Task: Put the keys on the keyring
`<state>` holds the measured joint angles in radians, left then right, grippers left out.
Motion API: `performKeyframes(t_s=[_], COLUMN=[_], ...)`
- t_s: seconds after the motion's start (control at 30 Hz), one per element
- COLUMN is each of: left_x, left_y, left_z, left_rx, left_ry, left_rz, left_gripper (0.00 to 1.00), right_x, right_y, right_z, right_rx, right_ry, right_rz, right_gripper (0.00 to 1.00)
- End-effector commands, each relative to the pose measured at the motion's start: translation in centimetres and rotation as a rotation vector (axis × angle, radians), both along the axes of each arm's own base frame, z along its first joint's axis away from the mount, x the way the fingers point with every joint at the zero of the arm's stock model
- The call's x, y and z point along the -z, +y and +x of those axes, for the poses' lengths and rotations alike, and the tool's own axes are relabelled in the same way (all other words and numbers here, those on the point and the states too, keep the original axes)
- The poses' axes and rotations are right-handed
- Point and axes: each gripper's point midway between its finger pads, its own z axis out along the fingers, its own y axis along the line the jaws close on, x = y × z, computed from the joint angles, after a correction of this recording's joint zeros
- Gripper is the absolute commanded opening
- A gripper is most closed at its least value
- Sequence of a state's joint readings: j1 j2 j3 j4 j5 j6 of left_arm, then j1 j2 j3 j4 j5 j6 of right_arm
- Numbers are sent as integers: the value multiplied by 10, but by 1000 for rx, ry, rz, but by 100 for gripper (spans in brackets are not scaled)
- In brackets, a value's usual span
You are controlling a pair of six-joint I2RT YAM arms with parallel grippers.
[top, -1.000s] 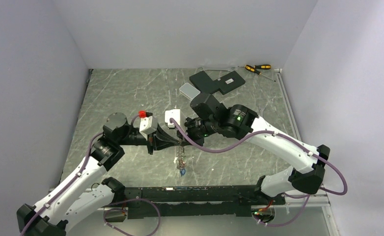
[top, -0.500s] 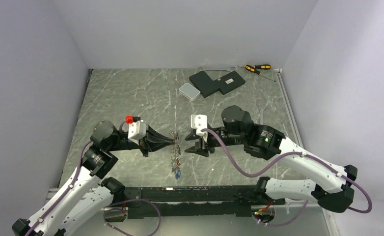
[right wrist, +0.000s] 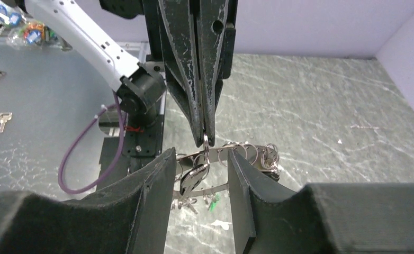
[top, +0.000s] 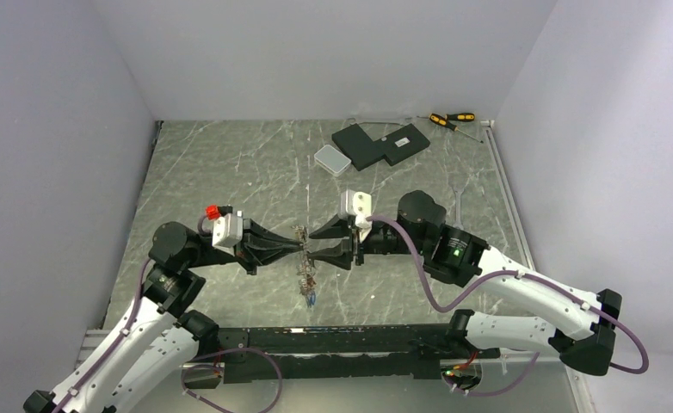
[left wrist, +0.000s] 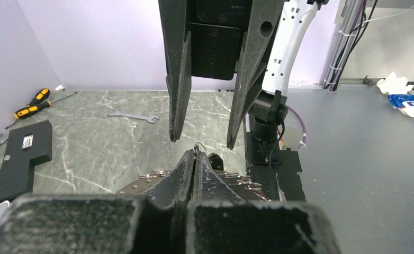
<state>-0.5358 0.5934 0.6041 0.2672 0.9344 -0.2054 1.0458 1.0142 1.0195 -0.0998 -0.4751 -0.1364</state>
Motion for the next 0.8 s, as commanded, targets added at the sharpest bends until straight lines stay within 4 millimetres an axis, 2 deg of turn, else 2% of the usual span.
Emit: performKeyframes(t_s=[0.0,0.23,0.63,0.77], left_x=[-22,-22,-23,-22], left_y=[4,5,7,7], left_z=[-5,-5,-3,-2], left_rx=[0,-7,-30,-33], left_ry=[-80,-81,-85,-84], left_rz=[-59,-62,-67,-68], left_gripper=[0,0,0,0], right_x=[-30,-22,-11,-8], right_y=[6,11,11,11], right_z=[-1,1,2,3], right_rx=[-20,-28,-61,-73], right_ry=[-28,-14,6,17], right_rz=[112,102,84,80], right_gripper=[43,36,37,31])
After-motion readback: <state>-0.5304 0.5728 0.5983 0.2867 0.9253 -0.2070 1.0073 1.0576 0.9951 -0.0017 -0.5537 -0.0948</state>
